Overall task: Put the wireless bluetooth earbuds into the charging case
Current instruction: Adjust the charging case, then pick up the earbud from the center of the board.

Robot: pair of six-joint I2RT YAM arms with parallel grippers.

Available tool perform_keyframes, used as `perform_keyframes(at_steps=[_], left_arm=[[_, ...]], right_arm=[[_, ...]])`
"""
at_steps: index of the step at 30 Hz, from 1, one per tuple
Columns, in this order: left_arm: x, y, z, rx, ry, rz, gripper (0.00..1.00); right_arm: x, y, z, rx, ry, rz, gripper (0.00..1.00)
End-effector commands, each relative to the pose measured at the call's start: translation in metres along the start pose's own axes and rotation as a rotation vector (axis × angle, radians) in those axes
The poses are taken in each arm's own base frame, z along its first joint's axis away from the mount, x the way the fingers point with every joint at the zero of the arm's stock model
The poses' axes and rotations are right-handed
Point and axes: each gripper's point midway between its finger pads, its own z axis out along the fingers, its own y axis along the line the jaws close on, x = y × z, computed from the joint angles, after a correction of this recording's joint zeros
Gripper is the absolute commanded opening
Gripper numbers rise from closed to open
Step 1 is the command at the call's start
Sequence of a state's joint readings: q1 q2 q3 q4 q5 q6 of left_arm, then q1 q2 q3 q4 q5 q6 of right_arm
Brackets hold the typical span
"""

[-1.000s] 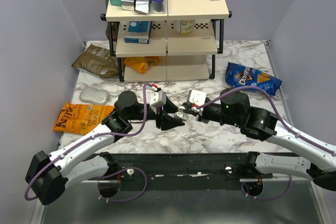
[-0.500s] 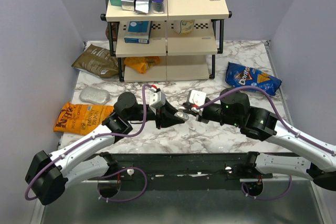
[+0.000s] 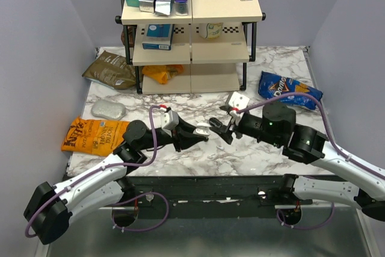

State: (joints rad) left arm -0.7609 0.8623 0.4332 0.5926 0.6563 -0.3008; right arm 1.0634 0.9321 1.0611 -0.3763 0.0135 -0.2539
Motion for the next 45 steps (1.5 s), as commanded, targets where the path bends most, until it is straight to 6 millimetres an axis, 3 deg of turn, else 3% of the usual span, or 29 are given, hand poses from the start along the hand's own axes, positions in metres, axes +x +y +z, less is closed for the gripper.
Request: perform_keyframes(at_steps=[1, 4, 5, 7, 8, 9, 11, 12, 16, 19, 25, 30, 36, 40, 41, 45], left_arm=[[-0.02, 0.011, -0.01, -0.127, -0.145, 0.029, 0.0], [-0.019, 0.022, -0.022, -0.241, -0.219, 0.028, 0.0], [-0.009, 0.022, -0.025, -0.262, -0.223, 0.02, 0.0], [-0.012, 0.027, -0.033, -0.326, -0.267, 0.022, 0.0], [-0.006, 0.024, -0.034, -0.325, -0.258, 0.022, 0.0], [-0.003, 0.025, -0.038, -0.34, -0.261, 0.023, 0.0], [0.004, 0.025, -0.04, -0.359, -0.242, 0.012, 0.0], [0.006, 0.023, -0.041, -0.361, -0.247, 0.007, 0.0], [0.015, 0.022, -0.045, -0.392, -0.201, 0.003, 0.0], [0.019, 0.019, -0.05, -0.397, -0.196, 0.0, 0.0], [0.022, 0.028, -0.062, -0.464, -0.213, -0.016, 0.0], [0.024, 0.03, -0.064, -0.481, -0.222, -0.036, 0.0], [0.026, 0.031, -0.061, -0.483, -0.209, -0.034, 0.0], [0.027, 0.031, -0.061, -0.481, -0.206, -0.032, 0.0], [0.027, 0.031, -0.06, -0.479, -0.205, -0.034, 0.0], [0.028, 0.031, -0.06, -0.477, -0.205, -0.037, 0.0]], right_arm=[[-0.026, -0.035, -0.021, 0.208, -0.126, 0.152, 0.8], [0.005, -0.055, -0.026, 0.348, -0.095, 0.28, 0.79], [0.03, -0.057, -0.022, 0.387, -0.056, 0.371, 0.74], [0.056, -0.051, -0.017, 0.388, -0.008, 0.43, 0.69], [0.068, -0.047, -0.013, 0.384, 0.01, 0.478, 0.64], [0.094, -0.039, -0.007, 0.383, 0.072, 0.495, 0.61], [0.121, -0.027, 0.0, 0.364, 0.148, 0.53, 0.59], [0.146, -0.018, 0.008, 0.346, 0.222, 0.534, 0.59], [0.184, 0.021, 0.025, 0.205, 0.324, 0.597, 0.56], [0.197, 0.028, 0.032, 0.188, 0.36, 0.608, 0.54], [0.224, 0.013, 0.034, 0.331, 0.482, 0.621, 0.6], [0.26, 0.01, 0.029, 0.457, 0.543, 0.815, 0.62], [0.254, 0.026, 0.037, 0.429, 0.431, 1.022, 0.61], [0.255, 0.029, 0.039, 0.394, 0.444, 0.997, 0.43], [0.258, 0.03, 0.038, 0.396, 0.455, 0.981, 0.31], [0.267, 0.029, 0.036, 0.414, 0.483, 0.962, 0.08]])
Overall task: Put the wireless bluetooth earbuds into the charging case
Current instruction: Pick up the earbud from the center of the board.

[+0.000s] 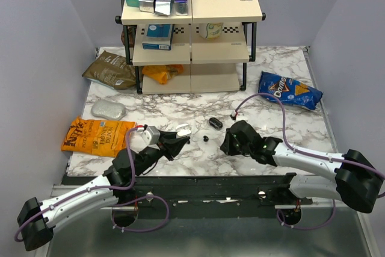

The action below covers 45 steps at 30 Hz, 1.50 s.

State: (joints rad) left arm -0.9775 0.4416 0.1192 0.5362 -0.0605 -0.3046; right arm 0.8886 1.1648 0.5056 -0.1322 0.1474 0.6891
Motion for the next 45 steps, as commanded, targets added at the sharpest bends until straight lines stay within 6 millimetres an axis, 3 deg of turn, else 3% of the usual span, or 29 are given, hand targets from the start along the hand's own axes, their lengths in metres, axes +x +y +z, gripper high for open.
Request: perform_keyframes(at_steps=[1, 2, 10, 19, 40, 45], left_arm=[[0.0, 0.001, 0.001, -0.009, -0.013, -0.012, 0.0], [-0.001, 0.0, 0.001, -0.007, -0.015, -0.014, 0.0], [0.003, 0.0, 0.001, -0.005, -0.004, -0.018, 0.0], [0.006, 0.001, 0.001, -0.01, 0.009, -0.017, 0.0], [0.009, 0.003, 0.001, -0.02, 0.014, -0.014, 0.0], [0.01, 0.004, 0.001, -0.02, 0.016, -0.015, 0.0]], right_arm=[[0.001, 0.0, 0.005, 0.001, -0.003, 0.007, 0.04], [0.005, -0.001, 0.007, 0.006, 0.013, 0.005, 0.01], [0.018, -0.006, 0.018, 0.02, 0.055, 0.012, 0.01], [0.018, -0.022, 0.024, 0.092, 0.054, 0.009, 0.01], [-0.02, -0.044, 0.039, 0.182, 0.009, -0.07, 0.01], [-0.029, -0.044, 0.032, 0.19, -0.008, -0.09, 0.05]])
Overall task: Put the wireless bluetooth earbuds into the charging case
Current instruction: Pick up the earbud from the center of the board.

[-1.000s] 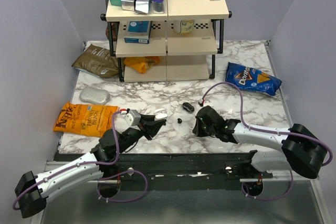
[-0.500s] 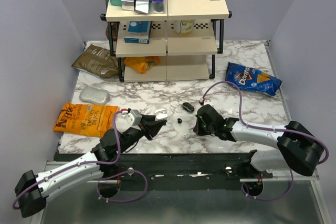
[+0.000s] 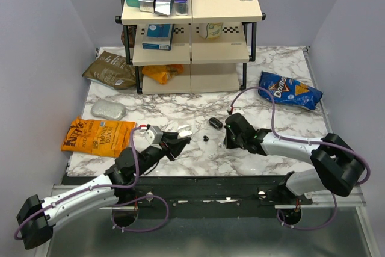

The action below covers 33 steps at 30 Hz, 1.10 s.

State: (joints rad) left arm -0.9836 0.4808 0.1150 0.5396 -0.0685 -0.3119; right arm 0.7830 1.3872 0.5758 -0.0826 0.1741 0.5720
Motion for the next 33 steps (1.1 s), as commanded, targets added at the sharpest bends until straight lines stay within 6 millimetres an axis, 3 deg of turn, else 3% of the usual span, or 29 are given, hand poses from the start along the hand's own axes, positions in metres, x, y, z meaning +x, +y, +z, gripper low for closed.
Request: perform_keyframes(at_steps=[1, 4, 5, 8, 10, 15, 33], left_arm=[[-0.002, 0.001, 0.0, -0.007, -0.024, -0.011, 0.0], [-0.002, 0.001, 0.0, -0.008, -0.021, -0.011, 0.0], [-0.002, 0.001, 0.0, -0.007, -0.024, -0.013, 0.0], [-0.002, 0.001, 0.0, -0.005, -0.021, -0.011, 0.0], [-0.002, 0.0, 0.0, -0.005, -0.021, -0.013, 0.0], [-0.002, 0.001, -0.001, -0.006, -0.027, -0.015, 0.0], [0.003, 0.001, -0.003, -0.008, -0.016, -0.025, 0.0]], right_arm=[[-0.018, -0.008, -0.008, 0.046, -0.051, -0.028, 0.09], [-0.029, -0.005, -0.024, 0.025, -0.09, -0.04, 0.3], [-0.031, -0.004, -0.028, 0.016, -0.092, -0.073, 0.42], [-0.042, 0.015, -0.038, -0.082, -0.088, -0.171, 0.57], [-0.033, 0.028, -0.037, -0.147, -0.012, -0.219, 0.62], [-0.019, 0.034, -0.031, -0.144, 0.088, -0.323, 0.64], [0.002, 0.027, -0.006, -0.076, 0.163, -0.341, 0.59]])
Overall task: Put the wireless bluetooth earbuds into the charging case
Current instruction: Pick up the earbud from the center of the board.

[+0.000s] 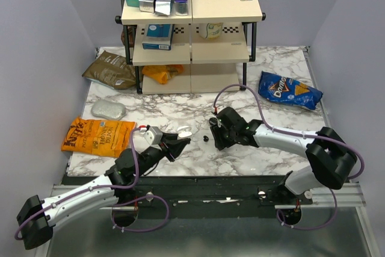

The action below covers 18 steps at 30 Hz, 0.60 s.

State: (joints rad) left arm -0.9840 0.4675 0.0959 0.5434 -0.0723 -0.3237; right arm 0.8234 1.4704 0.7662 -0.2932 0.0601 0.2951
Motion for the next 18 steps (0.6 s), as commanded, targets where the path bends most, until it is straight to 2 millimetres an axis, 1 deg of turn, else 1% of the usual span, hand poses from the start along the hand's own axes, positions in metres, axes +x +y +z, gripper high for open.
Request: perform_keyframes(at_steps=[1, 7, 14, 18], left_arm=[[-0.002, 0.0, -0.001, -0.003, -0.018, -0.016, 0.0], [-0.002, 0.0, -0.001, -0.006, -0.016, -0.013, 0.0], [-0.002, -0.001, 0.0, -0.003, -0.014, -0.014, 0.0], [-0.002, -0.001, 0.0, -0.003, -0.013, -0.013, 0.0]], right_arm=[[0.002, 0.002, 0.004, 0.007, 0.018, -0.019, 0.58], [0.007, -0.001, 0.009, 0.02, 0.031, -0.023, 0.54], [0.008, -0.001, 0.013, 0.021, 0.034, -0.025, 0.48], [0.009, 0.0, 0.015, 0.019, 0.036, -0.025, 0.46]])
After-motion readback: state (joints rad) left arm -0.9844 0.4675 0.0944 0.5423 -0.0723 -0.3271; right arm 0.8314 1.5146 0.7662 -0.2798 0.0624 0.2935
